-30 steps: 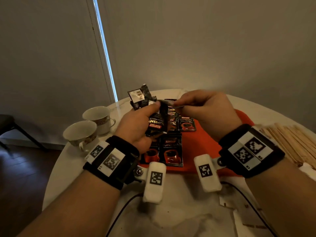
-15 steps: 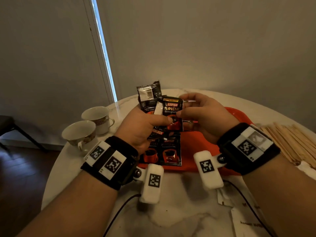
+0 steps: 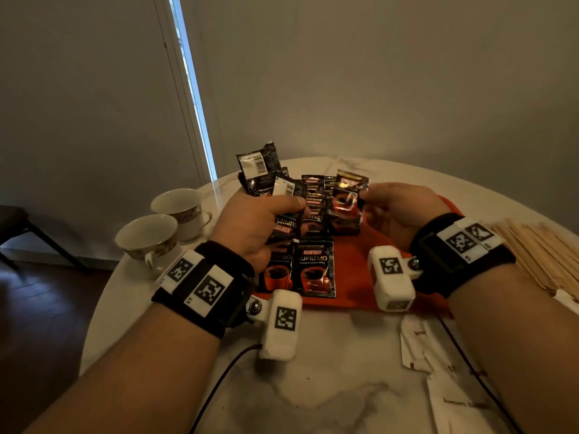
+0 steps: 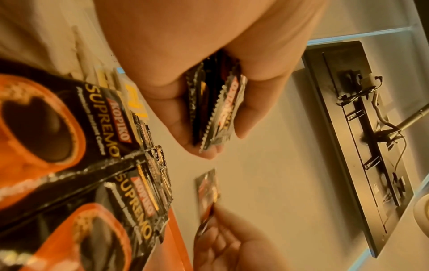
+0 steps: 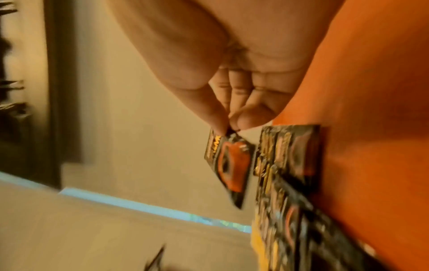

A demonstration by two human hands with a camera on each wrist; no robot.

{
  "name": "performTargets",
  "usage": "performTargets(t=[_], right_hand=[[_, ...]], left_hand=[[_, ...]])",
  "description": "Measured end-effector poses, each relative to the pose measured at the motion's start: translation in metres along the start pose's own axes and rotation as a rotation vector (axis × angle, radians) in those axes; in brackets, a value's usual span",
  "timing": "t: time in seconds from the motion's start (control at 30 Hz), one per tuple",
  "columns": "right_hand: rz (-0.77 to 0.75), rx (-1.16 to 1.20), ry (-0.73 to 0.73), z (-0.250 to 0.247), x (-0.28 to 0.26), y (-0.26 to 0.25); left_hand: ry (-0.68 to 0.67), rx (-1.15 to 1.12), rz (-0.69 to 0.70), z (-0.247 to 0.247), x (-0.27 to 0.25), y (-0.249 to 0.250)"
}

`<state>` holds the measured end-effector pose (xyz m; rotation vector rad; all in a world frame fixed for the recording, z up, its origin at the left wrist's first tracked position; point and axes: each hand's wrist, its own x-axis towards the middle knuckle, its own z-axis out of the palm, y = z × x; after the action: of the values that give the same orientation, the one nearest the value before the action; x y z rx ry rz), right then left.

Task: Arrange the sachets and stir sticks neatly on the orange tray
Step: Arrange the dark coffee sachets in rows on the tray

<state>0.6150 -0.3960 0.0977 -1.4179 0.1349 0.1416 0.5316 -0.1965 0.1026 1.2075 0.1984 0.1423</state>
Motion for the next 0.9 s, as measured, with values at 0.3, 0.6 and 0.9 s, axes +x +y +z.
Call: performTargets(t=[0.3,0.6,0.9], right_hand=[[0.183,-0.245,0.068,-0.014,0.018,0.019],[0.12,-0.328,0.045,-0.003,0.002,0.012],[0.114,-0.3,0.041,0.005,-0.009,0.007]], left_hand=[[0.04,-0.038,-0.041,0.0,0.0,0.003],[0.044,-0.027,-0.049,0.0,-0.002,0.005],[0.028,-0.036,-0.036,-0.001,-0.001,0.005]])
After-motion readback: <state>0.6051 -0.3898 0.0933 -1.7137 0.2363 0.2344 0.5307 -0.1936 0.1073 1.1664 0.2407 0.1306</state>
